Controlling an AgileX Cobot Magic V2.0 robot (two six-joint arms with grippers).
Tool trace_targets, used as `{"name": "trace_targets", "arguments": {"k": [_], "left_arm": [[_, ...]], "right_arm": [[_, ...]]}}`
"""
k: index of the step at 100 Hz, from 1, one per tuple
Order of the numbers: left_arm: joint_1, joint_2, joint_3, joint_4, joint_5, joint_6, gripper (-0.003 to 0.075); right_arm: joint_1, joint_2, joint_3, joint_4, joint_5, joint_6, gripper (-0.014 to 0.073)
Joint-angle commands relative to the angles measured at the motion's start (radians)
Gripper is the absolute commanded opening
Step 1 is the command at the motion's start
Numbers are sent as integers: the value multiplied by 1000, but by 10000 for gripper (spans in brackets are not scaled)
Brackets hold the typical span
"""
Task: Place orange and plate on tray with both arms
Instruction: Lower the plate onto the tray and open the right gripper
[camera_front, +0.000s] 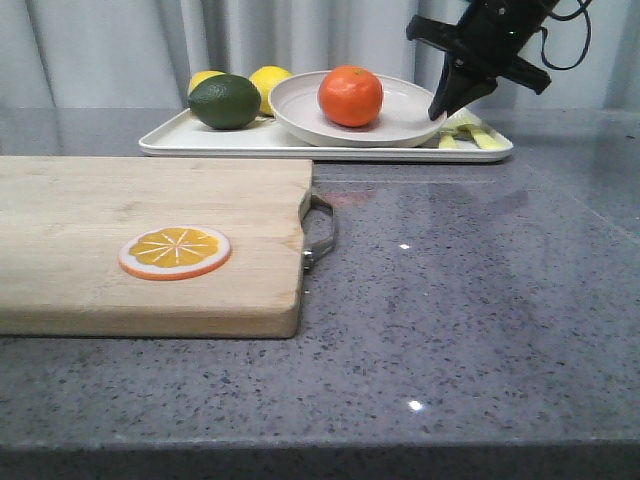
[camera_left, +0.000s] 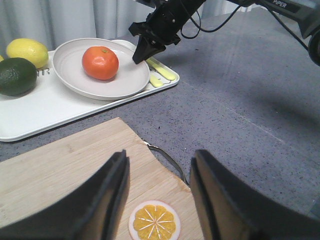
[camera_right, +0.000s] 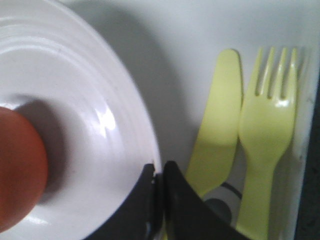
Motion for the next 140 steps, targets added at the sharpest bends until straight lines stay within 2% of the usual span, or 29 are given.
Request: {"name": "trace_targets", "arguments": {"k": [1, 36, 58, 78, 97, 117, 130, 140], "left_arm": [[1, 4, -26, -12, -81, 0, 281], [1, 4, -26, -12, -81, 0, 281], [1, 4, -26, -12, -81, 0, 281], [1, 4, -26, -12, -81, 0, 281], [1, 4, -26, -12, -81, 0, 281], [1, 4, -26, -12, -81, 0, 281], [1, 4, -26, -12, -81, 0, 281], [1, 4, -26, -12, -81, 0, 281]], "right_arm": [[0, -68, -35, 36, -58, 1, -57], [0, -67, -35, 36, -78, -16, -51], [0, -66, -35, 35, -78, -16, 19], [0, -62, -35, 33, -82, -22, 28], [0, -62, -35, 33, -88, -27, 158], [0, -62, -35, 33, -100, -27, 234], [-1, -76, -35, 25, -97, -29, 348], [-1, -100, -35, -13, -79, -29, 363]]}}
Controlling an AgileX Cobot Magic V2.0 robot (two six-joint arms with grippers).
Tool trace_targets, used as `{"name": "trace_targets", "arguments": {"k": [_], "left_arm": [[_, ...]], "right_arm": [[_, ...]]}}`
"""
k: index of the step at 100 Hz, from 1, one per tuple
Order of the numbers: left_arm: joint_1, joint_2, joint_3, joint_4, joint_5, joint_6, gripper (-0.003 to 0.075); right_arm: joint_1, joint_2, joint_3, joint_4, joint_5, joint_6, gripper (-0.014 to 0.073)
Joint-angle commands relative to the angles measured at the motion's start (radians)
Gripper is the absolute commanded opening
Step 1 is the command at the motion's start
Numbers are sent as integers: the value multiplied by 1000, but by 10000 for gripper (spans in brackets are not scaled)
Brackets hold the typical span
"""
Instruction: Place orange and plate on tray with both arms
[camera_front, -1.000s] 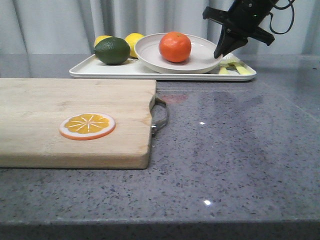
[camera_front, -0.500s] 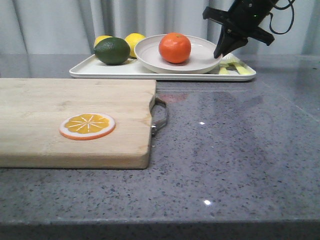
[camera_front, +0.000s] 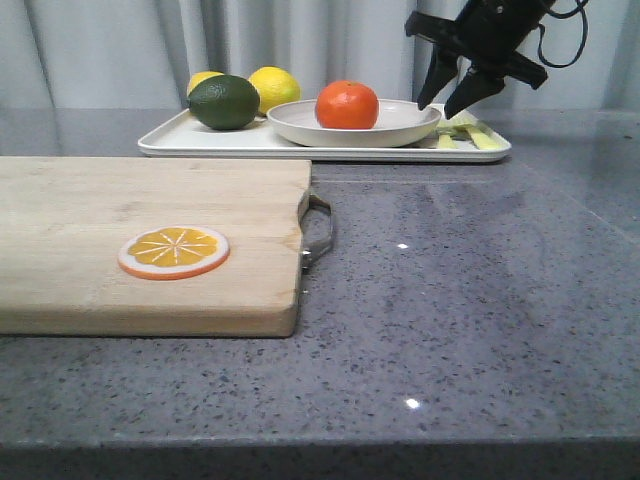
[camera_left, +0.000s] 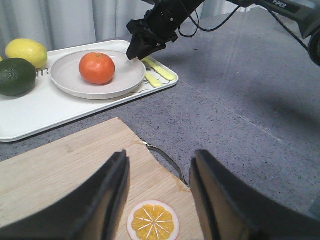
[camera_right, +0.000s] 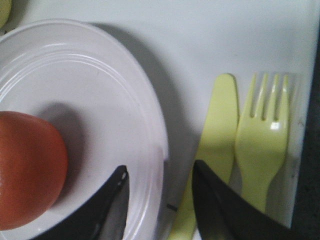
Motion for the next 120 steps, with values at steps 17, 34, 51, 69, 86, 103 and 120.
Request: {"name": "trace_targets", "arguments": {"k": [17, 34, 51, 69, 86, 103, 120], "left_arm": [[1, 4, -26, -12, -73, 0, 281], [1, 4, -26, -14, -30, 0, 281], [1, 4, -26, -21, -29, 0, 281], [1, 4, -26, -21, -29, 0, 233], [1, 4, -26, -21, -35, 0, 122], [1, 4, -26, -21, -44, 0, 24], [1, 4, -26, -21, -44, 0, -20]], "right_arm": [[-1, -155, -35, -89, 56, -13, 356], [0, -213, -35, -110, 140, -29, 169], [8, -268, -30, -110, 219, -36, -11], [24, -360, 37, -110, 219, -36, -67], [27, -506, 192, -124, 220, -38, -67], [43, -667, 372, -195, 194, -39, -67], [53, -853, 584, -197, 102, -39, -67]]}}
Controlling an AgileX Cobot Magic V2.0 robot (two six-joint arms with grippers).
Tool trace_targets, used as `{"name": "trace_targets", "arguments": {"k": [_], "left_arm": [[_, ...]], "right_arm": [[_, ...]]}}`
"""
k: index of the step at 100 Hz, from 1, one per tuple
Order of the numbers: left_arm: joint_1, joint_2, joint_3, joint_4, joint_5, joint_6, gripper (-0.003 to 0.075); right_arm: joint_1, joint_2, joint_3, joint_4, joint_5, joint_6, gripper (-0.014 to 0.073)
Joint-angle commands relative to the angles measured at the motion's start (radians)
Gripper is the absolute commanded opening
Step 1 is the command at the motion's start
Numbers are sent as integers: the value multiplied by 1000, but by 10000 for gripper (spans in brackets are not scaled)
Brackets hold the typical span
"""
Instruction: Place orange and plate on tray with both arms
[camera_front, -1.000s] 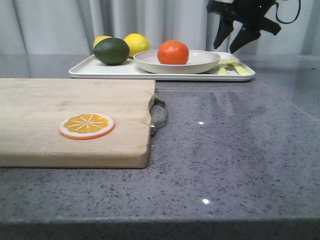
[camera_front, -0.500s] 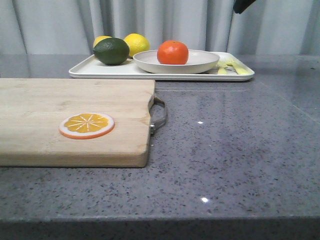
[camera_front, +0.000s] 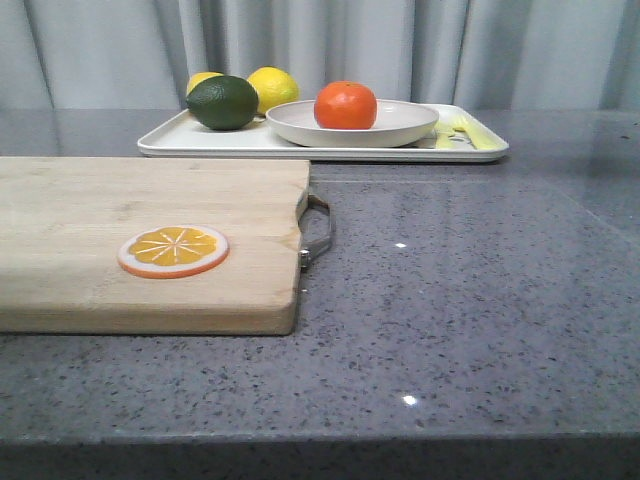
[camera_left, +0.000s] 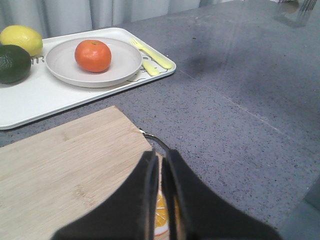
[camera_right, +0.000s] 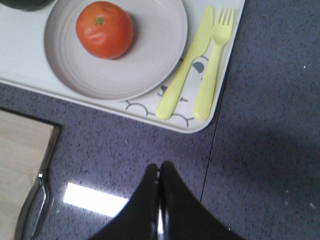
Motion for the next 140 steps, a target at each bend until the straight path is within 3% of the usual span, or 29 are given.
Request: {"name": "trace_targets", "arguments": {"k": [1, 25, 72, 113, 140], "left_arm": [[1, 4, -26, -13, -80, 0, -20], [1, 2, -26, -13, -80, 0, -20], [1, -11, -26, -13, -80, 0, -20], [1, -193, 60, -13, -81, 0, -20], [1, -308, 118, -21, -69, 0, -20]], "right_arm": [[3, -150, 77, -1, -80, -12, -67], [3, -444, 430, -4, -297, -53, -67], [3, -1007, 1062, -7, -564, -109, -67], [3, -1392, 1307, -8, -586, -109, -67], [3, -1516, 1395, -7, -570, -109, -67]]}}
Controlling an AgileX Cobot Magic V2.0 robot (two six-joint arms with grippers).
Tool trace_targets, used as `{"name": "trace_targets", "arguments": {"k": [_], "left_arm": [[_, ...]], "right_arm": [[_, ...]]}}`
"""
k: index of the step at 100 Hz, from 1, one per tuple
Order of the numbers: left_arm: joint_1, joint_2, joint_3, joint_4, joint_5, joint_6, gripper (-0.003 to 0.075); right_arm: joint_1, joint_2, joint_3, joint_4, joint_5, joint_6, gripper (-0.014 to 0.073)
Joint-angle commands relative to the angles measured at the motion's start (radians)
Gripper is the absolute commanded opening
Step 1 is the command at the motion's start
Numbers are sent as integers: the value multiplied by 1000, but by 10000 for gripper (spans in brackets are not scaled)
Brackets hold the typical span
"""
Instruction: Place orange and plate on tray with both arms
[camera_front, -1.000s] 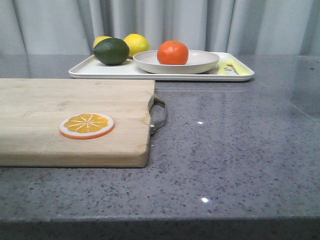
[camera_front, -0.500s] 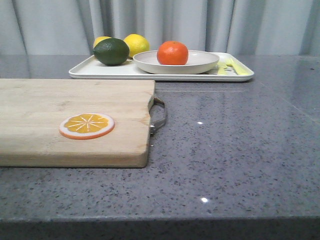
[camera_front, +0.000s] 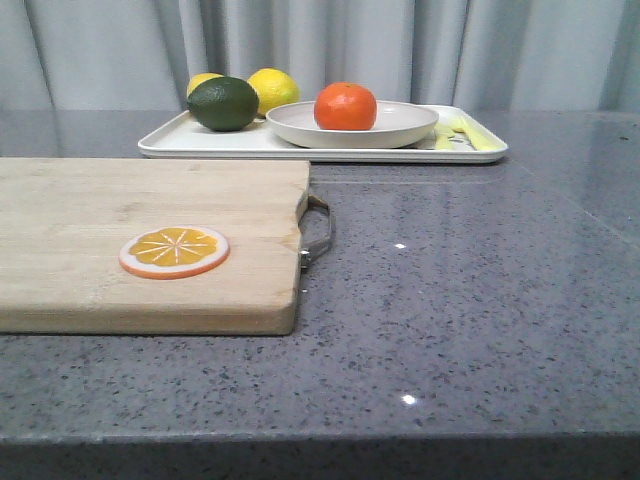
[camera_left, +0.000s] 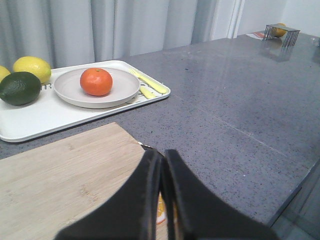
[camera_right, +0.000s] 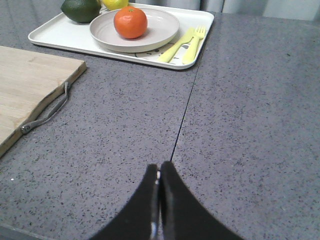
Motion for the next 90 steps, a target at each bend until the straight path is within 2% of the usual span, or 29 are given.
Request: {"name": "trace_targets", "arguments": {"k": [1, 90], "left_arm": [[1, -19, -15, -18, -66, 0, -20], [1, -31, -14, -26, -46, 0, -20]], "right_arm": [[0, -15, -7, 1, -76, -10, -67], [0, -21, -6, 1, -70, -10, -67]]}}
